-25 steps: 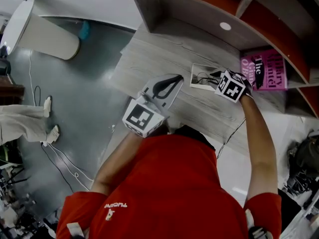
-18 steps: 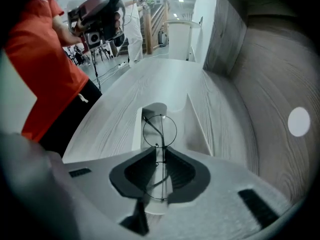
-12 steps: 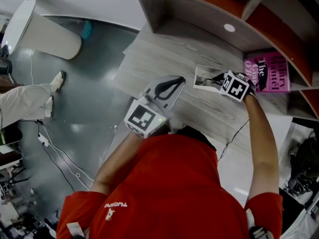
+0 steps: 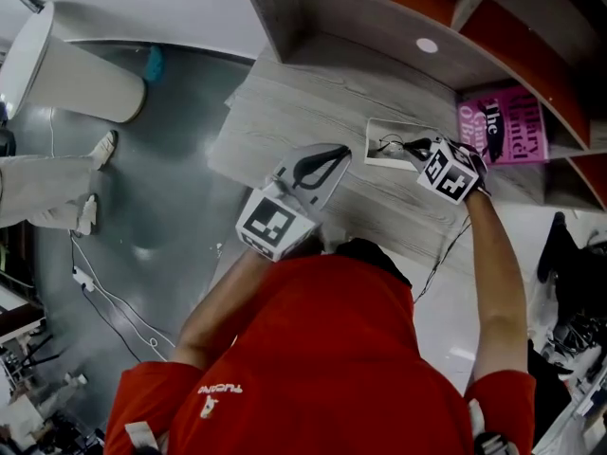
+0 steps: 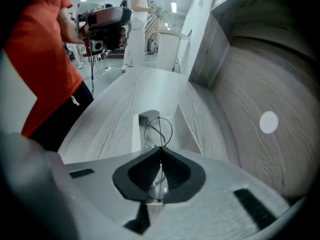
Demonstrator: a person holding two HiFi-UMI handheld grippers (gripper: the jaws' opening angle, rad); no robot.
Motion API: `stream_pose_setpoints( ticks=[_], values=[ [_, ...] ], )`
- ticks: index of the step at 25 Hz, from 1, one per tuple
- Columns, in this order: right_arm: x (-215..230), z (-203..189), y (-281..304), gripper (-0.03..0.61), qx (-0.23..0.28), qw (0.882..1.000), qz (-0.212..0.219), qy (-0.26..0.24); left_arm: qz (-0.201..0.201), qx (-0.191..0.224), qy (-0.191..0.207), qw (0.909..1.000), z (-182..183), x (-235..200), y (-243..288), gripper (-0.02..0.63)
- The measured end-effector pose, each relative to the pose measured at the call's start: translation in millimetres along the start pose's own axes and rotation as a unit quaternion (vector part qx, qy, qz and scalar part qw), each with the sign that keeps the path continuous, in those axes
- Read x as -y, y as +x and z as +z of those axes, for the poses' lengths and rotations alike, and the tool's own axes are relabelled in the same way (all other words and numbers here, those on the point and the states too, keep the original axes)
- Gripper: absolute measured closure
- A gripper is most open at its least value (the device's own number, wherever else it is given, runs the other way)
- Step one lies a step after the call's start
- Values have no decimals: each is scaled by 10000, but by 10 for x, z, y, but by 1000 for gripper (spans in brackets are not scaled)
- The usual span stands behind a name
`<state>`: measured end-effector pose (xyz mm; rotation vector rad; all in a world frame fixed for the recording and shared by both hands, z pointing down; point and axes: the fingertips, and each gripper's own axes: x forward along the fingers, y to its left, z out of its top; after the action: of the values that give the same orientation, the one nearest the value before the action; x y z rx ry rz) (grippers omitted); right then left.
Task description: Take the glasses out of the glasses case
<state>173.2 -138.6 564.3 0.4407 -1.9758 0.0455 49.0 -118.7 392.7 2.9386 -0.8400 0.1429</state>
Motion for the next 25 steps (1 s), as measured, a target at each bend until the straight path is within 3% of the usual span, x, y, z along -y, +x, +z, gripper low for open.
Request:
stream_pose_setpoints(
  ticks=[6, 15, 19, 25],
  values=[
    [22, 117, -174, 565, 312, 9959, -810, -257, -164, -36, 23, 9999, -7, 31, 21, 598],
    [46, 359, -545, 566, 825, 9847, -1505, -297, -382, -52, 78, 9992, 7, 75, 41, 598],
    [69, 524, -801, 565, 1373, 9724, -1885, 36, -391, -21, 94, 9992, 34, 50, 46, 598],
    [33, 909, -1303, 565, 2239, 9431, -2415, 458, -435, -29, 66, 9990, 166, 16, 32, 598]
  ],
)
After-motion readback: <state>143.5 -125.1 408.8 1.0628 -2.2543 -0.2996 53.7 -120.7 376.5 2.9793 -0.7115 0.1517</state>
